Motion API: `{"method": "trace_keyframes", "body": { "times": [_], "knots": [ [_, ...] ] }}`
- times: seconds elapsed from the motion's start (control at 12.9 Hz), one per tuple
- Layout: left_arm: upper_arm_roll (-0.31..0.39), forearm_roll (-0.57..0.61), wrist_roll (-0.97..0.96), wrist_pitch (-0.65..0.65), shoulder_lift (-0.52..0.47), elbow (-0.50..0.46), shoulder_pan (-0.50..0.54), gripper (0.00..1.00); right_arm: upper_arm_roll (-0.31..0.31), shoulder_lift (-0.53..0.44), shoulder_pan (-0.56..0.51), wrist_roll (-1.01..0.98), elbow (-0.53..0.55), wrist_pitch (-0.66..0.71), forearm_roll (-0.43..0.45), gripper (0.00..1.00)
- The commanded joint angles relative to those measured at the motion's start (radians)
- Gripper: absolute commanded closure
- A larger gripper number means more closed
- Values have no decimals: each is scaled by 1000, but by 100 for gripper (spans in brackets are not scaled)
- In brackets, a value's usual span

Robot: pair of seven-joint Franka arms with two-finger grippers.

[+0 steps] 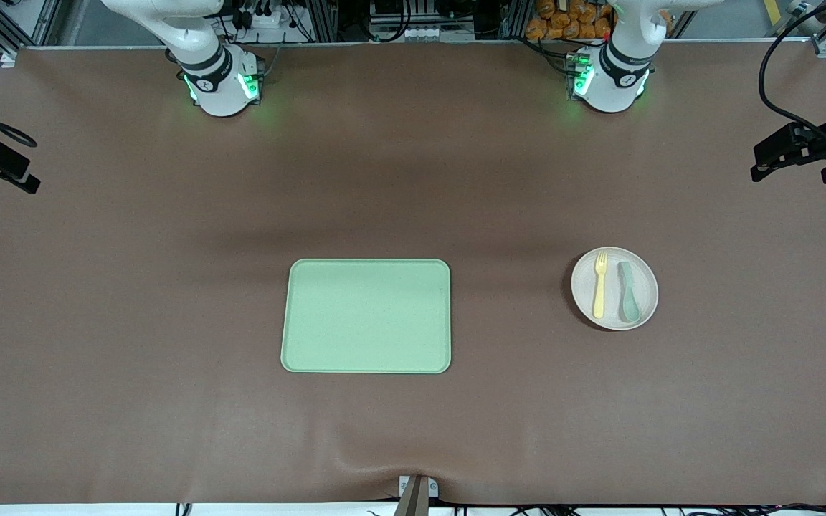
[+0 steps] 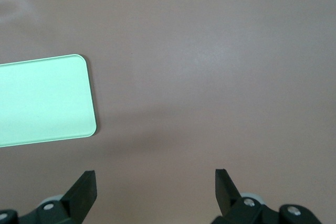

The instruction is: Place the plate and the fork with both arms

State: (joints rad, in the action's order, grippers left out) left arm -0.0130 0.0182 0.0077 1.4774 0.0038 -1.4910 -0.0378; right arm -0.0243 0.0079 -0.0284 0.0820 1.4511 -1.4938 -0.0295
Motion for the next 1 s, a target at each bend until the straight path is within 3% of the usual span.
{"method": "trace_keyframes", "body": {
  "times": [0.0,0.93],
  "knots": [
    [-7,-1,15,-8,-13,-14,2,0,3,-6,-8,-2,3,-5,-13,0],
    [-2,-31,8,58,-13,-34,12,0,3,6,-13,-1,3,6,-12,0]
  ]
}}
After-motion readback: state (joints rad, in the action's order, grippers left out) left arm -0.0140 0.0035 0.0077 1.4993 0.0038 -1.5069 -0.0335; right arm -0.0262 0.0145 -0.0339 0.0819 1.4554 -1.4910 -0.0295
